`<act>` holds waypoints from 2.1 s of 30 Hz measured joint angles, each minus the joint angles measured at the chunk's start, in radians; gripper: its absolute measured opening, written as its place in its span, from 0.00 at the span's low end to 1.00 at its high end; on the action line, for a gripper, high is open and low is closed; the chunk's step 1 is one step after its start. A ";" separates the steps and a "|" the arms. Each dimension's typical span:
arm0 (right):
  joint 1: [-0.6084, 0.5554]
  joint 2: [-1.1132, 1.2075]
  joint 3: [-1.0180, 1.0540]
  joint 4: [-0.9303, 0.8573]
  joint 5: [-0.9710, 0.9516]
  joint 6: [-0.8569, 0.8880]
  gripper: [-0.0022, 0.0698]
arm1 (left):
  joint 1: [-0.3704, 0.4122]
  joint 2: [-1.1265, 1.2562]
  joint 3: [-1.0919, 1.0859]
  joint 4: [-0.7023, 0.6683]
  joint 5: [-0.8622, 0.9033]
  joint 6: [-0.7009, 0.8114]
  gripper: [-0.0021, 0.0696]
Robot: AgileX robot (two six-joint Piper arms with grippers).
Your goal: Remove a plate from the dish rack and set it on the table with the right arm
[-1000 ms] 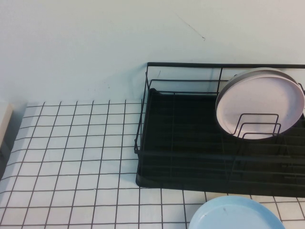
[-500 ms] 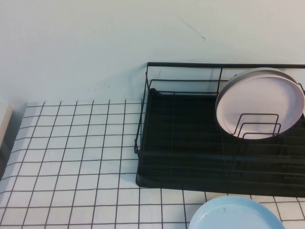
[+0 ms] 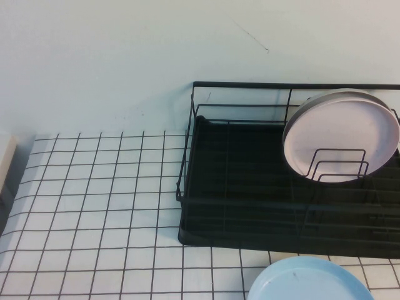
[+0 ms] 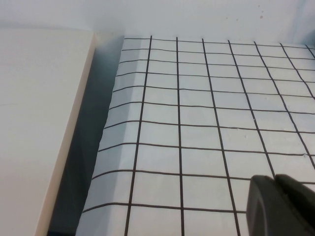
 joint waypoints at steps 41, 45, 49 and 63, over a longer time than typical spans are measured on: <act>0.000 0.000 0.000 -0.002 0.000 0.000 0.03 | 0.000 0.000 0.000 0.000 0.000 0.000 0.02; 0.000 0.000 0.000 -0.002 0.000 0.000 0.03 | 0.000 0.000 0.000 0.000 0.000 0.000 0.02; 0.000 0.000 0.000 0.070 -0.002 0.029 0.03 | 0.000 0.000 0.000 0.000 0.000 0.000 0.02; 0.000 0.000 0.005 0.801 -0.105 0.128 0.03 | 0.000 0.000 0.000 0.000 0.000 0.000 0.02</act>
